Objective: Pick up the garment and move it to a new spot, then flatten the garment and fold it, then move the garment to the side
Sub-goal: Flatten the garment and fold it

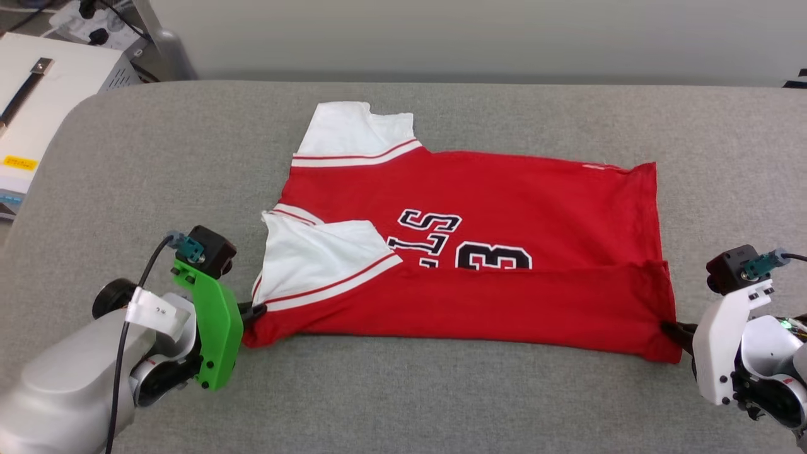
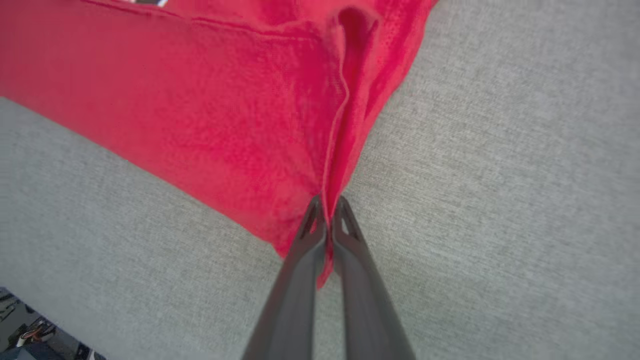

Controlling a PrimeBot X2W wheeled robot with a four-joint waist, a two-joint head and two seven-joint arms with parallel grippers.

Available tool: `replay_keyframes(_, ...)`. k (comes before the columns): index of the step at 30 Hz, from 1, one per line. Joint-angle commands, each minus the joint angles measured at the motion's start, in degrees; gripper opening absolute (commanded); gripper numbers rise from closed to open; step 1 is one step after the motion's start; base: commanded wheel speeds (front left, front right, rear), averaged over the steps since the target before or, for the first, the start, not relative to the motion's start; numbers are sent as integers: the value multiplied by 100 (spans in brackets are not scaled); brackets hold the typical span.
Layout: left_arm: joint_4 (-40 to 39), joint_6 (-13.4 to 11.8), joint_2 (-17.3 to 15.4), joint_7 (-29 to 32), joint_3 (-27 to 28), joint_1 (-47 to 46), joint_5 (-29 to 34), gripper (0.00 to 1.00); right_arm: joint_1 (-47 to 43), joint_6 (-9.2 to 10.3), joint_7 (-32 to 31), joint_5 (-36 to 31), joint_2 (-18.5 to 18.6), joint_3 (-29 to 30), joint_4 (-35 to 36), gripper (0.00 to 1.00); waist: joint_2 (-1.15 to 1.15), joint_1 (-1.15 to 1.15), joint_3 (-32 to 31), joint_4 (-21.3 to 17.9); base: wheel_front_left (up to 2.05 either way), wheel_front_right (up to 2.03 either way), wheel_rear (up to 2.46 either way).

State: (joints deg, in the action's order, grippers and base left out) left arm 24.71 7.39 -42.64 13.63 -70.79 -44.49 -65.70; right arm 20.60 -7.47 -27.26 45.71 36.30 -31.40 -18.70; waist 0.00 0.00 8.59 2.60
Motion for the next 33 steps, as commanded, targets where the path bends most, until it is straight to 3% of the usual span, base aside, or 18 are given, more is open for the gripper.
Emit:
replay_keyframes(1,-60,2,-144,-22,-13,131,-49,0,-161,-2,61,69,93,78,98,0,0,0,-256,-1,0,0,0)
replay_keyframes(9,-781,-252,-548,24,-52,620,-206,0,-908,-2,48,132,325,587,746,0,0,0,-432,14,0,0,0)
replay_keyframes(15,-1285,-531,-641,-24,-88,1023,-285,0,-1595,-2,-83,37,369,1196,1109,0,0,0,-439,24,0,0,0)
replay_keyframes(22,-1453,-747,-651,-51,-116,1312,-327,0,-2070,-2,-411,-162,100,1689,1361,0,0,0,-319,-24,0,0,0)
replay_keyframes(31,-1041,-761,-428,-18,-108,1391,-400,0,-2095,-2,-572,-371,-353,1813,936,0,0,0,-147,-24,0,0,0)
replay_keyframes(32,-982,-742,-395,-6,-112,1406,-407,0,-2097,-2,-532,-401,-393,1789,872,1,0,0,-148,-21,0,0,0)
replay_keyframes(33,-938,-734,-366,-9,-106,1420,-438,0,-2103,-2,-491,-423,-419,1771,823,15,0,0,-154,-17,0,0,0)
